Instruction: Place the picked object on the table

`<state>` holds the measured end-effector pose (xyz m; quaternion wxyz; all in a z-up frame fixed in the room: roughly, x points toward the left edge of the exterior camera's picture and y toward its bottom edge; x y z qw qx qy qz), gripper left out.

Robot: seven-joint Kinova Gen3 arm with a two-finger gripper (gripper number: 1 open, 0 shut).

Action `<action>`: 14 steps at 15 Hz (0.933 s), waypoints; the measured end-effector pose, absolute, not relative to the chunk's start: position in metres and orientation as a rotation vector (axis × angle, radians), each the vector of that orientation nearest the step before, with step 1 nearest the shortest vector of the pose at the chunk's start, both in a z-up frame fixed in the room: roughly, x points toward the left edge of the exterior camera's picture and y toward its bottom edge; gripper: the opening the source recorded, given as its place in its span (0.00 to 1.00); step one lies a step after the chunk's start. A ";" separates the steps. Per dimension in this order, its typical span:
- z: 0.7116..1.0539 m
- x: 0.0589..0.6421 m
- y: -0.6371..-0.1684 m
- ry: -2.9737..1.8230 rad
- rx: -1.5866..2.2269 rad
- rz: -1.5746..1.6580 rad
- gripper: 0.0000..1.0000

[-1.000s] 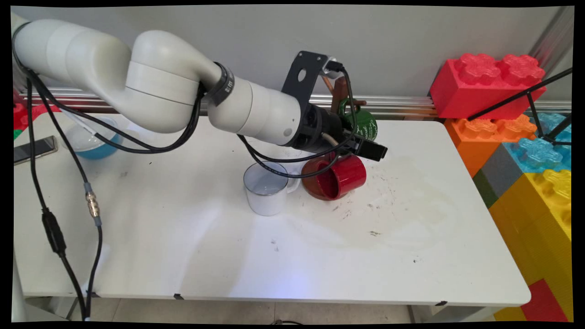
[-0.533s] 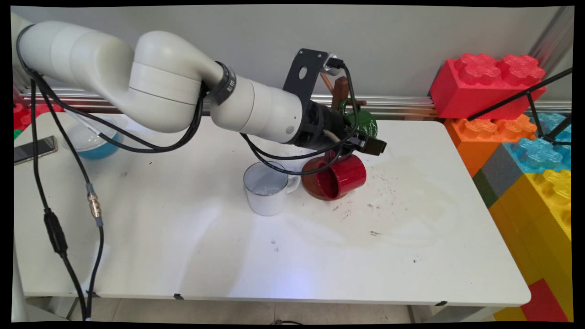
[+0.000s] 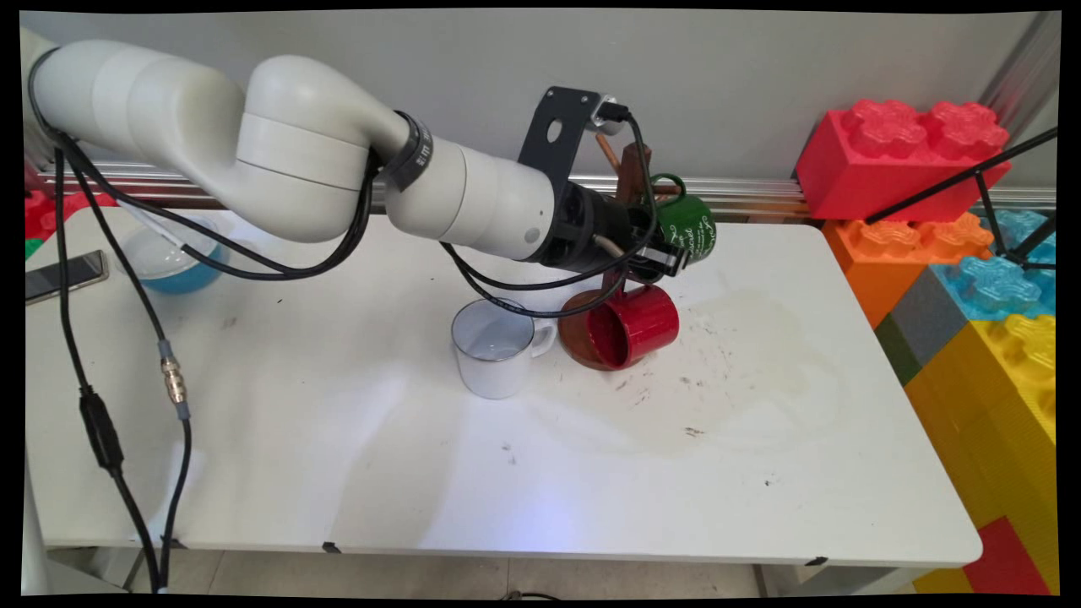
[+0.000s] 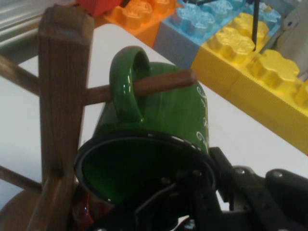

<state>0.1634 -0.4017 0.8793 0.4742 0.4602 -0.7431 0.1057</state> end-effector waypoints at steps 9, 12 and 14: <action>0.882 0.170 -0.402 -1.807 1.152 0.264 0.00; 0.883 0.170 -0.401 -1.801 1.157 0.260 0.00; 0.885 0.170 -0.400 -1.798 1.158 0.254 0.00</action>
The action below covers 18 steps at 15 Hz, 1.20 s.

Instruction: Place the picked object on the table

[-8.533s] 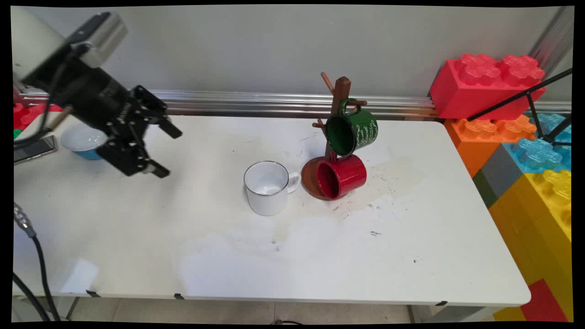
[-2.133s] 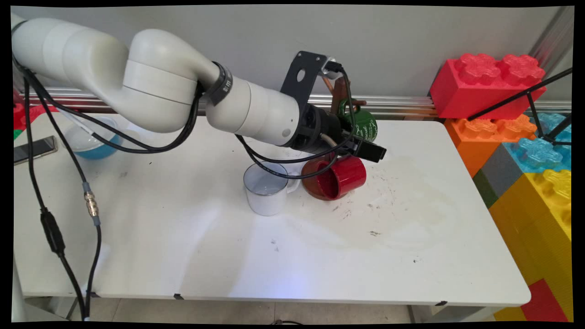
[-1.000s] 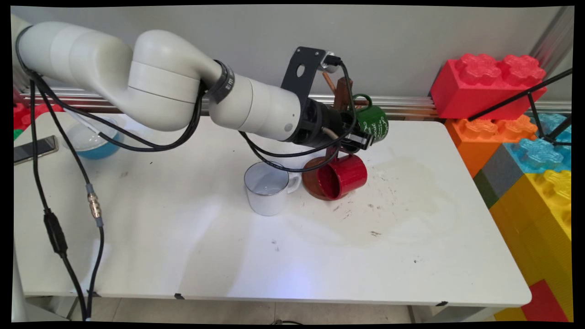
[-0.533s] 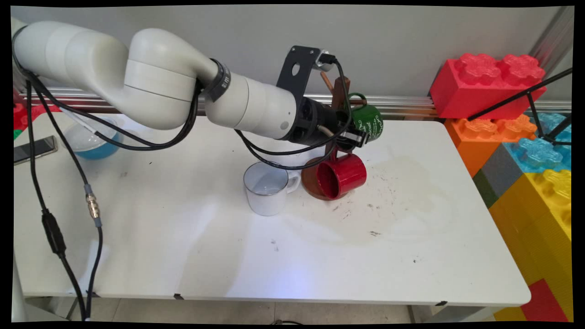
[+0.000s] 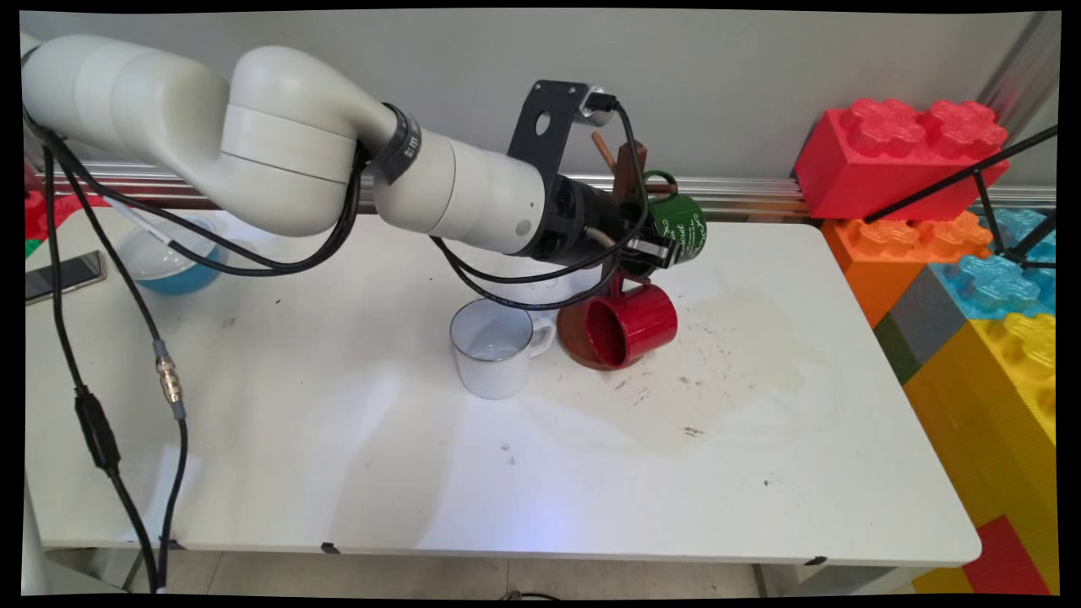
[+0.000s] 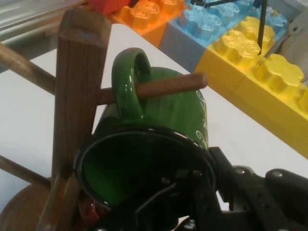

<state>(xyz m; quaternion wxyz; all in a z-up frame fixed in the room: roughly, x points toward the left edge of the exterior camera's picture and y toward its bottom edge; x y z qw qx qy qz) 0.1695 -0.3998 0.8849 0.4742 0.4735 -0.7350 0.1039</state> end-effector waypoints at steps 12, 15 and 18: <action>0.896 0.155 -0.388 -1.770 1.154 0.200 0.00; 0.899 0.150 -0.384 -1.763 1.152 0.186 0.00; 0.903 0.143 -0.378 -1.753 1.149 0.161 0.00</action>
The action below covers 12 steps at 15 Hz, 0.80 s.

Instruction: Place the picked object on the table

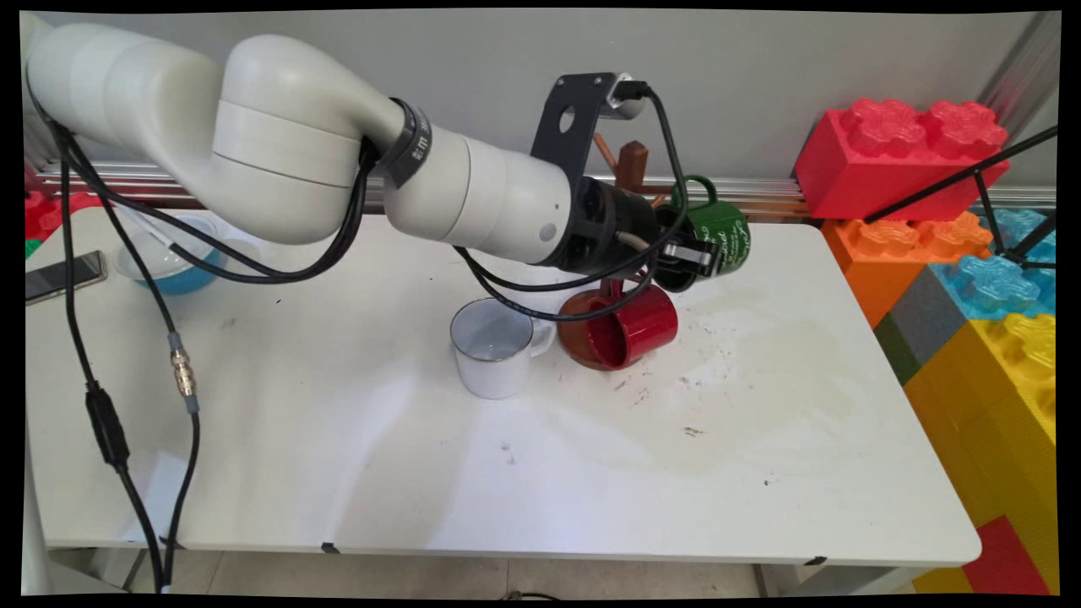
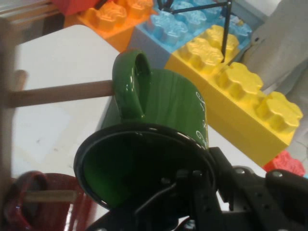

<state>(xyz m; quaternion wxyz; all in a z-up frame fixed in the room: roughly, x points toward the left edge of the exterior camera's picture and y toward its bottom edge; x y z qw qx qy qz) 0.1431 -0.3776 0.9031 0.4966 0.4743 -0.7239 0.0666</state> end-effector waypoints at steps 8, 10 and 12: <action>0.916 0.127 -0.353 -1.752 1.129 0.089 0.00; 0.920 0.126 -0.347 -1.769 1.114 0.078 0.00; 0.922 0.127 -0.344 -1.786 1.101 0.075 0.00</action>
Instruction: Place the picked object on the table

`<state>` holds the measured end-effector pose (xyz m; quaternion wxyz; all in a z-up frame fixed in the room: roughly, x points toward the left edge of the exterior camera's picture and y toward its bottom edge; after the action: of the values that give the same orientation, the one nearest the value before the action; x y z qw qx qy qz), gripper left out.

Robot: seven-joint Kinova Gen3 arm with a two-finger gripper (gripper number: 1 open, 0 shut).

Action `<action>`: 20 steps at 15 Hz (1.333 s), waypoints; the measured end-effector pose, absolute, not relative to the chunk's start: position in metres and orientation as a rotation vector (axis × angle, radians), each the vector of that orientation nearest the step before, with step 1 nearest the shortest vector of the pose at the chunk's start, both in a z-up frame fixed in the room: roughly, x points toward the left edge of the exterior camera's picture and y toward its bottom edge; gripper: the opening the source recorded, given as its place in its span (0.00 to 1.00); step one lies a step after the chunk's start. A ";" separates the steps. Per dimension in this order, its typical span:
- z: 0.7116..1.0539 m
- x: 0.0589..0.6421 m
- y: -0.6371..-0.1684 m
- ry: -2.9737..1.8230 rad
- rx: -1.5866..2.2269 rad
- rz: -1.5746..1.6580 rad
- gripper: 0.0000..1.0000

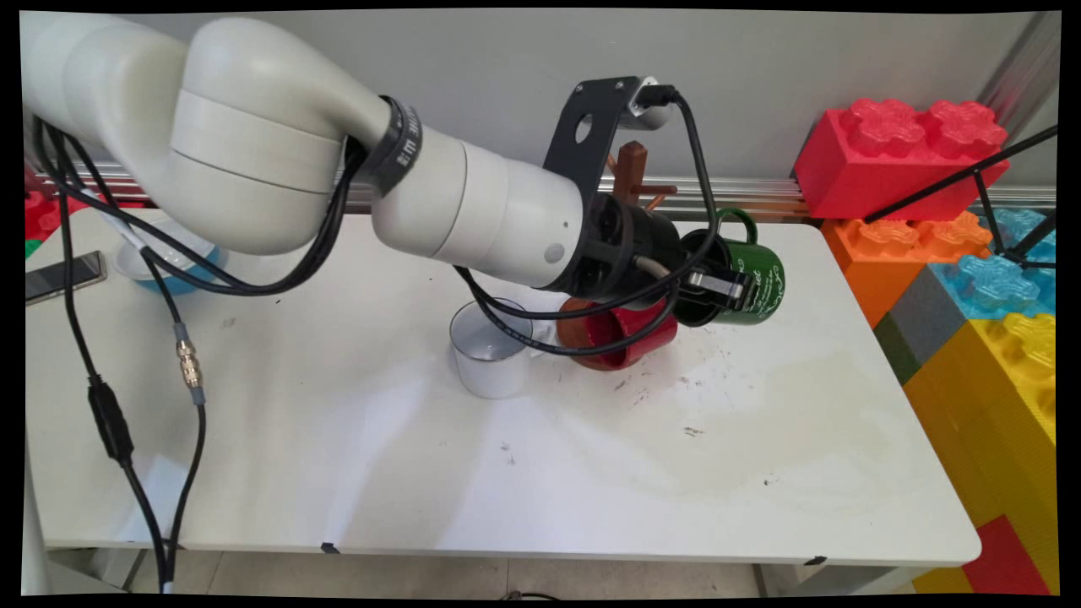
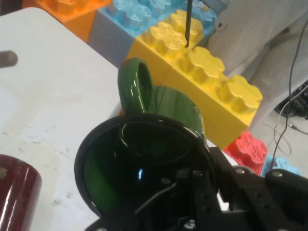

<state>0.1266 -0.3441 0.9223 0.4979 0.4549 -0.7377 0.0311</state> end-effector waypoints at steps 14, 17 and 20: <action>0.955 0.151 -0.345 -2.147 0.962 0.209 0.00; 0.970 0.154 -0.347 -2.224 0.891 0.185 0.00; 0.984 0.158 -0.346 -2.276 0.831 0.156 0.00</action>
<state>0.1576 -0.3458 0.9840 0.3494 0.3206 -0.8784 0.0602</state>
